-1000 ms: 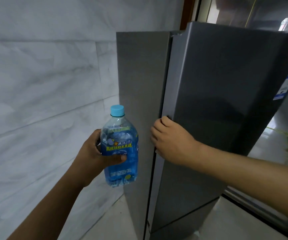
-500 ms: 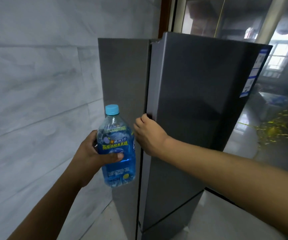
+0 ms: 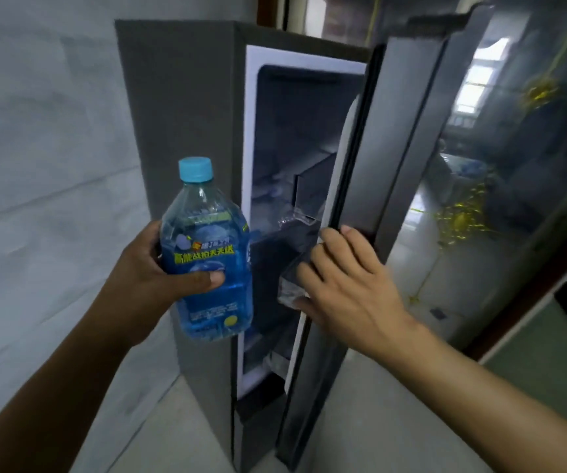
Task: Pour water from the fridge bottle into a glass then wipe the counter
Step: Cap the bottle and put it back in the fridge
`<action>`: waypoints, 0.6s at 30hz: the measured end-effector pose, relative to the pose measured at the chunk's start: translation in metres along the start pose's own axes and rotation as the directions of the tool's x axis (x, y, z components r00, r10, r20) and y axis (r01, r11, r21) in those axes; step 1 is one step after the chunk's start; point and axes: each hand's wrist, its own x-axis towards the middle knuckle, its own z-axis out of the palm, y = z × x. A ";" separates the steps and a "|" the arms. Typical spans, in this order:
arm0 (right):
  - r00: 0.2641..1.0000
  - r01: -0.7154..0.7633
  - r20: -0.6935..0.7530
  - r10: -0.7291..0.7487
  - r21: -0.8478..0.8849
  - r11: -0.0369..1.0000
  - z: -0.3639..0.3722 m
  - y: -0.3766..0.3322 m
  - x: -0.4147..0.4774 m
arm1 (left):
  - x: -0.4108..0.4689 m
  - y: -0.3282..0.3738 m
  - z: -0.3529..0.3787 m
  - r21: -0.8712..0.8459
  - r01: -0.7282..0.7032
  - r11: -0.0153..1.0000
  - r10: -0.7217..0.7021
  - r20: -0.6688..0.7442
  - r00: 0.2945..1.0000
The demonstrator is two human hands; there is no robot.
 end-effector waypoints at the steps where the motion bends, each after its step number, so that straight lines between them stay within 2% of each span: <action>1: 0.998 -0.051 -0.044 0.050 -0.007 0.999 -0.003 0.005 -0.012 | 0.004 -0.001 0.006 -0.012 0.006 1.000 -0.006 0.024 1.000; 5: 0.955 -0.205 -0.226 0.193 -0.032 0.978 -0.011 0.026 -0.057 | 0.015 -0.010 0.035 -0.057 0.032 0.998 -0.027 0.090 0.996; 10: 0.887 -0.390 -0.295 0.354 -0.071 0.918 -0.016 0.059 -0.111 | 0.025 -0.021 0.078 -0.107 0.041 0.993 -0.017 0.213 0.977; 14: 0.845 -0.503 -0.249 0.472 -0.076 0.861 -0.020 0.082 -0.150 | 0.030 -0.028 0.103 -0.125 0.058 0.990 -0.021 0.281 0.959; 18: 0.739 -0.646 -0.200 0.644 0.061 0.761 -0.028 0.089 -0.162 | 0.036 -0.032 0.128 -0.130 0.079 0.988 -0.032 0.328 0.944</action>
